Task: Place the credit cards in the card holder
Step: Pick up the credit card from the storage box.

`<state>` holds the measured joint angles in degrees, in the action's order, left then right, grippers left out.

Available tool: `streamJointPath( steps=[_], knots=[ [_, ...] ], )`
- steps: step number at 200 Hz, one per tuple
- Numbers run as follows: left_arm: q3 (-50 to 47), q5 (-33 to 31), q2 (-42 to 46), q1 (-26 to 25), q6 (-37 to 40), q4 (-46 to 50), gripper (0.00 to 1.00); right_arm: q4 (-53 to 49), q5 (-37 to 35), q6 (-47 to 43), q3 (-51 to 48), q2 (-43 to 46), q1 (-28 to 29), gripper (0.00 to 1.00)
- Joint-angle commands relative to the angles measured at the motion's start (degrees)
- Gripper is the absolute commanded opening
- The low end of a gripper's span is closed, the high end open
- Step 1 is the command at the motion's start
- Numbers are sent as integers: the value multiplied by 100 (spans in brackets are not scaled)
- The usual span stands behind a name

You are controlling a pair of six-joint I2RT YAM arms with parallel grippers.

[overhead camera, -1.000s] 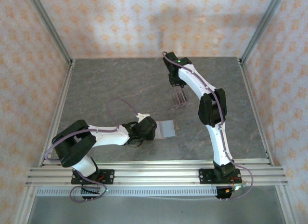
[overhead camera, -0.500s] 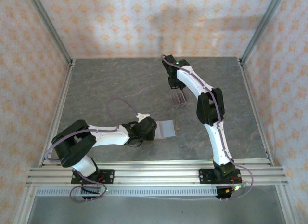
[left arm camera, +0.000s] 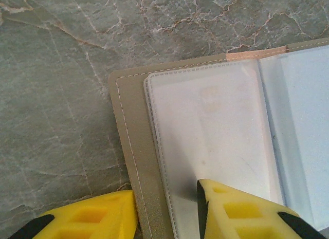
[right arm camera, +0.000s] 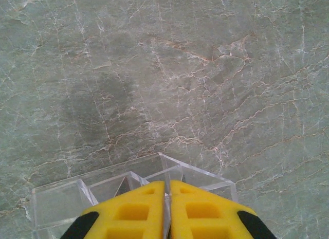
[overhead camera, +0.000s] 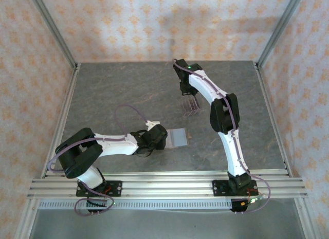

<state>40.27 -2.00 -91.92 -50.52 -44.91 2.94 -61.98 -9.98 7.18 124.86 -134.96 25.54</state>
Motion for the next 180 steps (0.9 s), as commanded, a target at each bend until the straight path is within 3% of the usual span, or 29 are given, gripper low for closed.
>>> streamJointPath(
  steps=[1, 100, 180],
  knots=[
    [-217, 305, -511, 44, -36, -393, 36, -234, -152, -57, 140, 22, -31, 9],
    [-204, 314, -542, 69, -53, -392, 36, -234, -236, -68, 73, 204, -25, 0],
    [-182, 332, -591, 74, -53, -381, 36, -270, -313, -92, 102, 467, -25, 0]
  ],
)
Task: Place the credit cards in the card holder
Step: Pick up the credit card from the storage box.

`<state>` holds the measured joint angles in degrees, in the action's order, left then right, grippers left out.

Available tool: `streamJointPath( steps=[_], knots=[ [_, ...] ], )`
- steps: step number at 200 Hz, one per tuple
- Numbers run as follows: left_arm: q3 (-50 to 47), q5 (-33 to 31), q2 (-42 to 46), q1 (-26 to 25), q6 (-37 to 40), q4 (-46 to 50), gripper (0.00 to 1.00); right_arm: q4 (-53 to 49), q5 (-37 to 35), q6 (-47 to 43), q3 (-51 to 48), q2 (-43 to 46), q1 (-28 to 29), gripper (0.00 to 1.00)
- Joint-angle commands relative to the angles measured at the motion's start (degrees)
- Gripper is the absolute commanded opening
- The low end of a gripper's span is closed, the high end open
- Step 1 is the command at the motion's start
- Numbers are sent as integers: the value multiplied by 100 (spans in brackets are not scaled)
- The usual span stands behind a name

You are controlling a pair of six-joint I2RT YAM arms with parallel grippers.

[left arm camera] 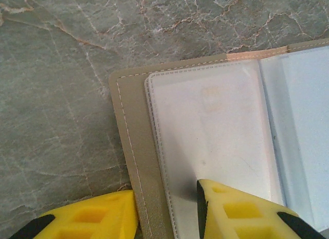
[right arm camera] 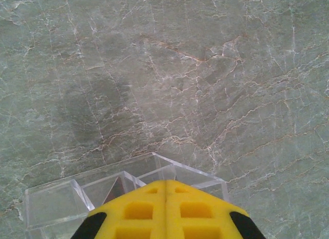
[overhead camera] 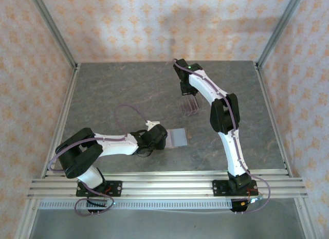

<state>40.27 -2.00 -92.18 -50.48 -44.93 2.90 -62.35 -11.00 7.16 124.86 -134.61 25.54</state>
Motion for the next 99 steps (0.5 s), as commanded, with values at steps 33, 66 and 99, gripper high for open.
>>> streamJointPath(
  steps=[33, 66, 99],
  knots=[
    [-182, 332, -577, 78, -60, -377, 36, -230, -200, -87, 65, 601, -25, 0],
    [-169, 341, -582, 75, -60, -368, 35, -249, -236, -105, 30, 675, -27, 0],
    [-169, 341, -595, 74, -69, -369, 36, -217, -236, -97, -87, 793, -31, 0]
  ],
)
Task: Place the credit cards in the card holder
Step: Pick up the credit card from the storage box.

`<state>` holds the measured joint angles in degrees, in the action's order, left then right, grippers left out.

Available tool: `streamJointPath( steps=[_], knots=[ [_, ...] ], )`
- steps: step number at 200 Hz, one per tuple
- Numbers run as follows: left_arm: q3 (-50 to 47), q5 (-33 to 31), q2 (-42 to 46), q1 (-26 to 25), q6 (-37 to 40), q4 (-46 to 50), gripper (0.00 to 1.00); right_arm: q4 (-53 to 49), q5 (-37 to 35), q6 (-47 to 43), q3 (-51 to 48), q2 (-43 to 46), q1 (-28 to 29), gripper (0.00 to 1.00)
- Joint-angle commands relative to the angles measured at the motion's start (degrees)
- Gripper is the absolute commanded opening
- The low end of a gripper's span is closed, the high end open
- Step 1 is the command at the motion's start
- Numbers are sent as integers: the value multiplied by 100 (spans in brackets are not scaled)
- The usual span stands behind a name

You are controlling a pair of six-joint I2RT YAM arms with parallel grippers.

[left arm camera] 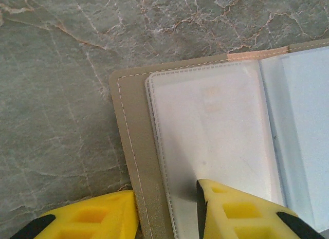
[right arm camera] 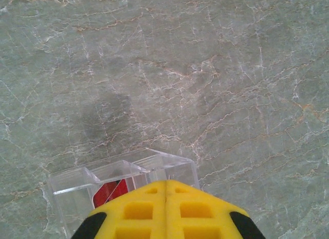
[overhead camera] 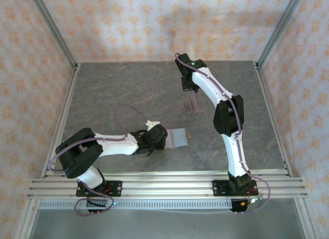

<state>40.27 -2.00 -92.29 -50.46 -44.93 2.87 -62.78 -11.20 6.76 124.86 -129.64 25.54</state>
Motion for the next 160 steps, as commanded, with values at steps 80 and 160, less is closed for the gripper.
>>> streamJointPath(
  steps=[80, 160],
  knots=[
    [-151, 354, -599, 88, -69, -340, 35, 18, -169, -148, -490, 355, -29, 0],
    [-74, 358, -659, 82, -60, -279, 35, 193, -3, -186, -641, 296, -29, 2]
  ],
)
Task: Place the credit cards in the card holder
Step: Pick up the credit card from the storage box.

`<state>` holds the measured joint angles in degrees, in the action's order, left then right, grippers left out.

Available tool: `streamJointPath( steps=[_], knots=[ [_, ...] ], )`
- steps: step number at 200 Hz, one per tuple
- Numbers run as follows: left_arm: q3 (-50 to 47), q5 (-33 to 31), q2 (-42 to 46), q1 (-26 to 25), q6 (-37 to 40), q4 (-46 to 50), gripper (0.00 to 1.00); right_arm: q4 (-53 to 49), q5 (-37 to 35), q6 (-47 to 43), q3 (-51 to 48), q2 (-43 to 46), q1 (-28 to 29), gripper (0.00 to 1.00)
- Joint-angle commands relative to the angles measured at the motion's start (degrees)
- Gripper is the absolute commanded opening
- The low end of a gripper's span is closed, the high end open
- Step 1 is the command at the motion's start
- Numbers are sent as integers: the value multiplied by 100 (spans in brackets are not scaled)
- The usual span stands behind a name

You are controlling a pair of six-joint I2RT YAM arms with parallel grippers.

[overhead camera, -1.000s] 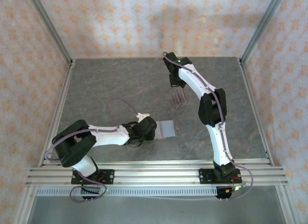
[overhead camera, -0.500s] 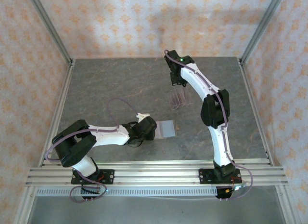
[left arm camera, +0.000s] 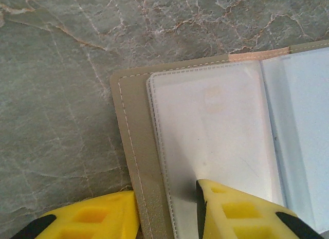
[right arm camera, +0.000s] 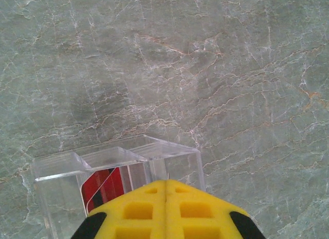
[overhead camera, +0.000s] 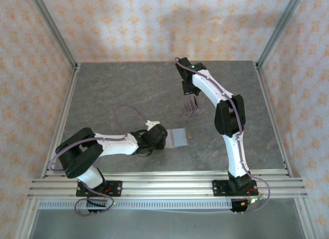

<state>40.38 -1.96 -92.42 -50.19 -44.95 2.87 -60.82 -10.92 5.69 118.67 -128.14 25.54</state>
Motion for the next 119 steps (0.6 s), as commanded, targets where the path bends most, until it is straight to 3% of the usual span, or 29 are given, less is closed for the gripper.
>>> streamJointPath(
  steps=[1, 119],
  knots=[
    [-84, 354, -645, 59, -58, -279, 35, -2, -32, -83, -21, 142, -30, 2],
    [-65, 371, -677, 69, -67, -241, 34, 22, -447, 15, -129, 828, -26, 0]
  ],
)
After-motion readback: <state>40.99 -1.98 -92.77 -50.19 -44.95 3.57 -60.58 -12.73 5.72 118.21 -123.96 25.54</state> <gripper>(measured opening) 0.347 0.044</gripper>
